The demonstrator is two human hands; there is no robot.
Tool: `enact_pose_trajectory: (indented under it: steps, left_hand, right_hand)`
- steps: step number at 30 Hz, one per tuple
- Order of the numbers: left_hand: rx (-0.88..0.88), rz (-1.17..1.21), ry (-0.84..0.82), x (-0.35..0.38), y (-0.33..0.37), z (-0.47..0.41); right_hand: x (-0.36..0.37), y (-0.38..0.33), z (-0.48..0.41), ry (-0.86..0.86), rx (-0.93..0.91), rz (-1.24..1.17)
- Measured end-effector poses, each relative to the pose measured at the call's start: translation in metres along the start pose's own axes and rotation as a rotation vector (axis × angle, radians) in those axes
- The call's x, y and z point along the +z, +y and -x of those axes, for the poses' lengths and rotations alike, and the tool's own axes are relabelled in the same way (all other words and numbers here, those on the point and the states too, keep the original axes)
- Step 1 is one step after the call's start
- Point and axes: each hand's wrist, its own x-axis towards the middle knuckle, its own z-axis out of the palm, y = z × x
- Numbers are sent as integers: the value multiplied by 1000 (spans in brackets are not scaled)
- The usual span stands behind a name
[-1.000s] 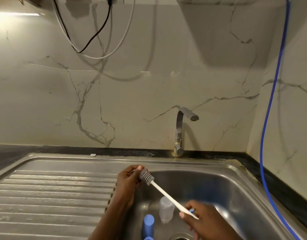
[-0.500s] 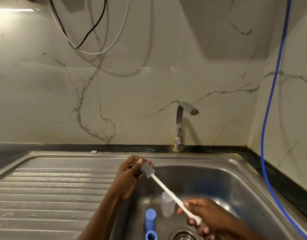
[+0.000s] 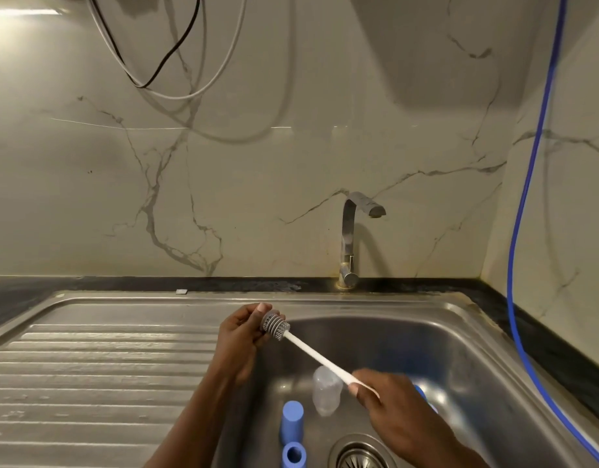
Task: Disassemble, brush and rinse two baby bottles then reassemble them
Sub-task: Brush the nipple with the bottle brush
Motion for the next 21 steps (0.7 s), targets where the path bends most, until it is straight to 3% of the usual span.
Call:
enact_pose_trajectory:
  steps: [2, 4, 6, 11, 14, 18, 21]
  left_hand:
    - [-48, 82, -80, -3, 7, -1]
    - [-79, 130, -136, -3, 12, 1]
    - [-63, 103, -108, 1, 9, 4]
    - [38, 6, 39, 3, -2, 3]
    - [11, -3, 43, 1, -1, 2]
    - [-52, 56, 3, 0, 2, 0]
    - [-82, 145, -59, 2, 9, 1]
  right_hand:
    - [-10, -2, 2, -246, 212, -561]
    - [-21, -3, 6, -494, 379, -901]
    - [-22, -5, 7, -502, 383, -879]
    - [-2, -5, 2, 32, 94, -19]
    - [2, 8, -5, 152, 14, 103]
    - [1, 7, -3, 8, -45, -31]
    - [-14, -1, 0, -287, 244, -601]
